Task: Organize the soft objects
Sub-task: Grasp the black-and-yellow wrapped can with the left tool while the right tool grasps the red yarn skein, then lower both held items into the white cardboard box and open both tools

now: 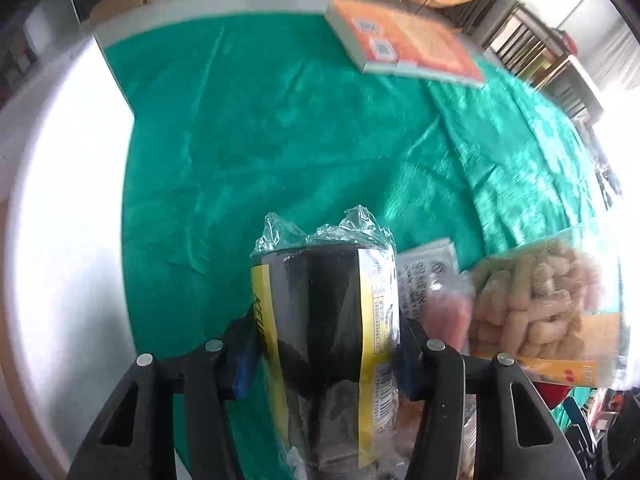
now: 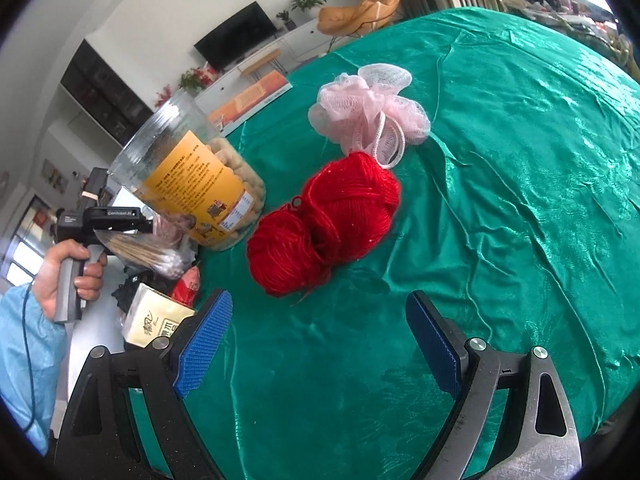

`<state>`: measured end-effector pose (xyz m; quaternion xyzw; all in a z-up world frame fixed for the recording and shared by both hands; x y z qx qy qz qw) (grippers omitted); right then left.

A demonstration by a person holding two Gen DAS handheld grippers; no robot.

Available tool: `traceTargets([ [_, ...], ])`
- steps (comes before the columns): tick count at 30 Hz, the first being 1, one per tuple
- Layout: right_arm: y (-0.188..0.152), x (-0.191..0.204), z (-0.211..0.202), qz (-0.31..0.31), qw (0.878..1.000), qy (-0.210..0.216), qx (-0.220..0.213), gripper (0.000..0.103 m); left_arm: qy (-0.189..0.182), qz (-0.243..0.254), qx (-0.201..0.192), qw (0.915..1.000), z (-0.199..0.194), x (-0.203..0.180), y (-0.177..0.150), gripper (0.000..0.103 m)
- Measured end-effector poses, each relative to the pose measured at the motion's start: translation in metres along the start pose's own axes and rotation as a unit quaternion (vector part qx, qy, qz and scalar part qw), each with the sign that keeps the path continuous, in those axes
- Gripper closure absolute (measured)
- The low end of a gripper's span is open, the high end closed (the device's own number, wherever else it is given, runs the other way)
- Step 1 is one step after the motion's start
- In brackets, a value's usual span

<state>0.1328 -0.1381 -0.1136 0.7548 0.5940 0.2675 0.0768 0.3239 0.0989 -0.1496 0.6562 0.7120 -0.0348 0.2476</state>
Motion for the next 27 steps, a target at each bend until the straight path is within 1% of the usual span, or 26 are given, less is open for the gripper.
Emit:
traceTargets([
  [1,0.006,0.001,0.004,0.001,1.0,0.005,0.01,0.013,-0.001,0.006,-0.016,0.9999,-0.01,-0.003,0.006,0.05],
  [2,0.02,-0.003,0.014,0.005,1.0,0.011,0.021,0.013,-0.002,0.01,-0.031,0.9995,-0.02,-0.005,0.011,0.05],
  [3,0.028,-0.002,0.023,0.016,0.999,0.017,0.036,0.013,-0.001,0.015,-0.048,0.9988,-0.029,-0.007,0.018,0.05],
  [4,0.028,0.007,0.032,0.028,0.998,0.02,0.06,0.012,0.002,0.019,-0.065,0.9977,-0.041,-0.009,0.025,0.05],
  [5,0.029,0.008,0.046,0.037,0.995,0.008,0.09,0.012,0.001,0.02,-0.078,0.9968,-0.051,-0.006,0.034,0.05],
  [6,0.033,0.004,0.061,0.046,0.993,-0.01,0.11,0.013,-0.003,0.019,-0.089,0.9958,-0.06,-0.006,0.042,0.05],
  [7,0.044,0.002,0.065,0.041,0.995,-0.018,0.094,0.015,-0.01,0.019,-0.099,0.9949,-0.07,-0.007,0.046,0.05],
  [8,0.046,0.007,0.064,0.015,0.995,-0.045,0.092,0.029,-0.016,0.02,-0.103,0.9944,-0.078,-0.007,0.046,0.05],
  [9,0.049,0.01,0.062,-0.002,0.994,-0.061,0.091,0.052,-0.021,0.024,-0.106,0.9938,-0.084,-0.007,0.048,0.05],
  [10,0.051,0.017,0.055,-0.002,0.995,-0.051,0.089,0.062,-0.024,0.029,-0.11,0.9932,-0.091,-0.007,0.048,0.05],
  [11,0.055,0.018,0.047,-0.005,0.995,-0.051,0.085,0.062,-0.025,0.036,-0.114,0.9926,-0.098,-0.006,0.046,0.05],
  [14,0.079,0.026,0.008,-0.032,0.997,-0.056,0.042,0.062,-0.03,0.052,-0.124,0.9905,-0.118,-0.001,0.036,0.05],
  [17,0.1,0.045,-0.032,-0.067,0.996,-0.064,0.012,0.062,-0.05,0.047,-0.127,0.9895,-0.13,0.005,0.028,0.05],
  [21,0.142,0.061,-0.064,-0.116,0.988,-0.099,-0.025,0.062,-0.084,0.036,-0.135,0.9866,-0.155,0.012,0.013,0.05],
  [23,0.156,0.084,-0.082,-0.147,0.983,-0.105,-0.046,0.062,-0.088,0.036,-0.143,0.9851,-0.175,0.021,0.001,0.05],
  [25,0.155,0.12,-0.099,-0.18,0.978,-0.085,-0.061,0.062,-0.076,0.041,-0.152,0.9847,-0.194,0.036,-0.014,0.05],
  [26,0.158,0.131,-0.098,-0.194,0.977,-0.067,-0.064,0.062,-0.064,0.04,-0.156,0.9848,-0.204,0.046,-0.023,0.05],
  [27,0.146,0.149,-0.1,-0.207,0.975,-0.041,-0.062,0.062,-0.051,0.038,-0.16,0.985,-0.213,0.058,-0.032,0.05],
])
Point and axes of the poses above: each gripper's, at about its wrist camera, not at the fingertips, and z roughly the way its jaws point, x to its left, y to its top, the point moved 10 cm from there along z, roughly the way its jaws point, and after that the axes turned 13 degrees about -y, right-handed, at the moved point
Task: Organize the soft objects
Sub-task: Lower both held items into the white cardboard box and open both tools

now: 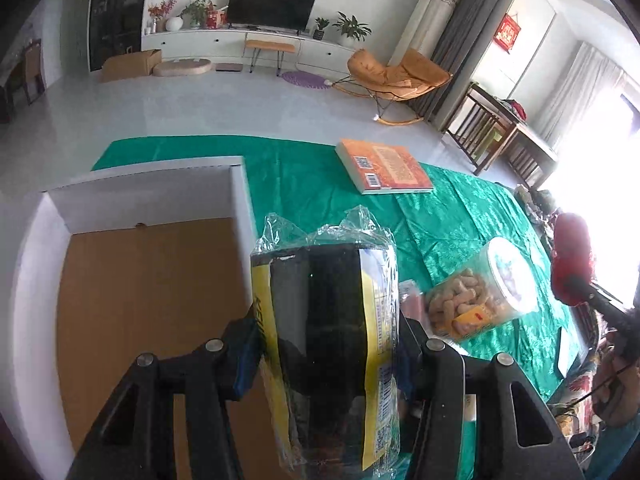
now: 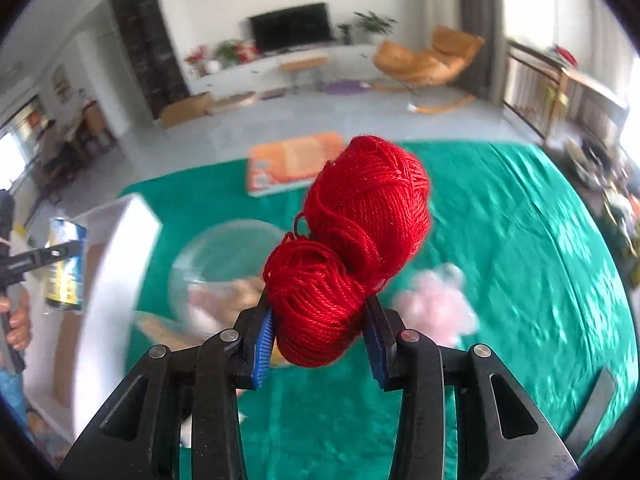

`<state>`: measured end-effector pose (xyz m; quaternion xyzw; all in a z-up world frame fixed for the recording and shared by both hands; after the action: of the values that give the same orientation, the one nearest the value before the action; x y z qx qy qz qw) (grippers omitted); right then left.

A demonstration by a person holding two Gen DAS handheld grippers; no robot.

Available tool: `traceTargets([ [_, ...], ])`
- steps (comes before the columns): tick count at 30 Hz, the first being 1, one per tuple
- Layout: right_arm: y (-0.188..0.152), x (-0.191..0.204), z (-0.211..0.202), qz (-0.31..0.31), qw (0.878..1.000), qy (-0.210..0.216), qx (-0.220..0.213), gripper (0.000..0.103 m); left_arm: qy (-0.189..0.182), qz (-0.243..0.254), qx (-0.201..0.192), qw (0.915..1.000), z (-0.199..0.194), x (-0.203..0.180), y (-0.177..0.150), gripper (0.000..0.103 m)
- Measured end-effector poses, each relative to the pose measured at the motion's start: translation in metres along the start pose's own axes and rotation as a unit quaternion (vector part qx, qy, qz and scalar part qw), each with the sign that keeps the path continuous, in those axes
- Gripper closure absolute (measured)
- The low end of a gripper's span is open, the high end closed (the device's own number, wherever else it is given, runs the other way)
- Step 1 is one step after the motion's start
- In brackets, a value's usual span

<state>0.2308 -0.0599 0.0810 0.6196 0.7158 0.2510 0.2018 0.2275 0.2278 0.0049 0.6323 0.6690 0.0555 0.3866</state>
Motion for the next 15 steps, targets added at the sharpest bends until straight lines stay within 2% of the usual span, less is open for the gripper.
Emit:
traceTargets([
  [3,-0.002,0.085,-0.021,-0.023,0.994,0.111,0.003,0.061,0.053,-0.003,-0.005,0.9986,-0.037,0.036,-0.025,0.049],
  [6,-0.021,0.174,-0.034,-0.039,0.974,0.223,0.025,0.06,0.127,-0.019,-0.004,0.9917,-0.07,0.079,-0.054,0.045],
  [7,-0.031,0.2,-0.036,-0.043,0.964,0.259,0.038,0.056,0.143,-0.026,-0.008,0.9893,-0.078,0.092,-0.062,0.037],
  [8,-0.038,0.224,-0.04,-0.043,0.954,0.291,0.052,0.046,0.153,-0.033,-0.014,0.9876,-0.084,0.101,-0.069,0.02],
  [9,-0.044,0.243,-0.042,-0.041,0.945,0.318,0.066,0.036,0.162,-0.04,-0.023,0.9857,-0.091,0.109,-0.075,0.013],
  [10,-0.048,0.254,-0.041,-0.04,0.938,0.336,0.077,0.022,0.171,-0.046,-0.037,0.9835,-0.098,0.116,-0.078,0.01],
  [12,-0.053,0.258,-0.039,-0.043,0.94,0.331,0.074,0.024,0.177,-0.053,-0.058,0.981,-0.106,0.118,-0.083,0.01],
  [13,-0.055,0.255,-0.037,-0.042,0.943,0.322,0.067,0.024,0.169,-0.054,-0.063,0.9821,-0.106,0.115,-0.085,0.01],
  [15,-0.061,0.234,-0.032,-0.038,0.956,0.288,0.052,0.024,0.149,-0.051,-0.068,0.9852,-0.101,0.102,-0.087,0.01],
])
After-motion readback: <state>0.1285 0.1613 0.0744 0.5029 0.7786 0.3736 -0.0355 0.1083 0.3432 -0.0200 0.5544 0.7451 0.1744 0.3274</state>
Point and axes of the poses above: each gripper's, at about its wrist camera, not at the fingertips, and z roughly the way its jaws point, x to its left, y to its top, the point moved 10 cm from there along z, roughly the way its jaws point, and after that the axes turned 13 degrees about -y, right-handed, at the moved point
